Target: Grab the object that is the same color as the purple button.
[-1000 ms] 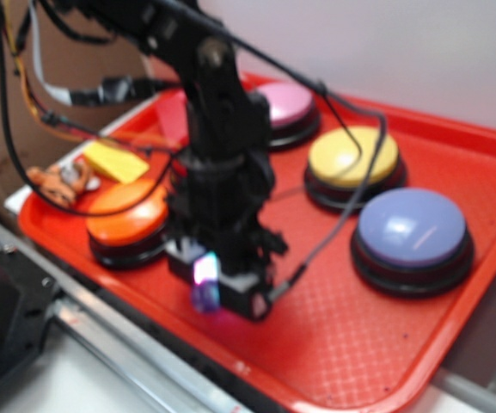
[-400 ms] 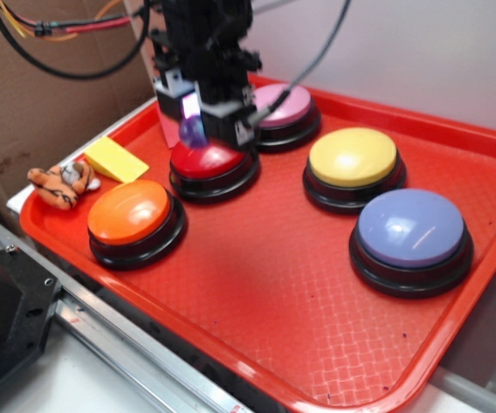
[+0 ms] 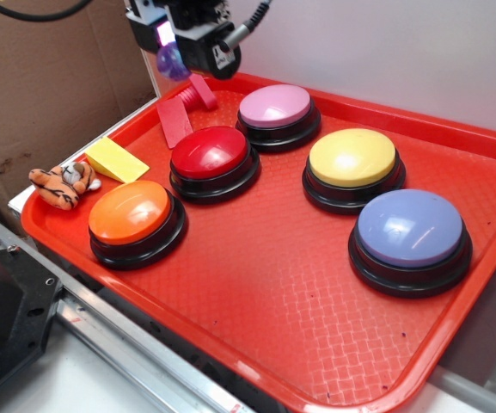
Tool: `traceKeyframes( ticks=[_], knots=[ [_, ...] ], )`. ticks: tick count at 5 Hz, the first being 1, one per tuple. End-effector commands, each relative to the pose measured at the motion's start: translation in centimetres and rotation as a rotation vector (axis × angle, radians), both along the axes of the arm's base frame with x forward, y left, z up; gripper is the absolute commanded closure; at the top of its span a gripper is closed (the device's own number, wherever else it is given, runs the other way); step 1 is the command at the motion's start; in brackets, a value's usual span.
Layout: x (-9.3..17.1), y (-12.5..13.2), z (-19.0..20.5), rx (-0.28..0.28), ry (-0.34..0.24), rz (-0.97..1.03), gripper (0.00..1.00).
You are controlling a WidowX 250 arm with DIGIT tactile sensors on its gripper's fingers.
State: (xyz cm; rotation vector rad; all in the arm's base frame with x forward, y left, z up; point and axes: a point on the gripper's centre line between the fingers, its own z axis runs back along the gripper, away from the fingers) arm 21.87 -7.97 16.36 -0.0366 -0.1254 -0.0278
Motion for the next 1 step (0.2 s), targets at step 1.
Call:
traceKeyframes(
  ticks=[1],
  knots=[
    [-0.62, -0.68, 2.06, -0.054, -0.096, 0.036, 1.00]
  ],
)
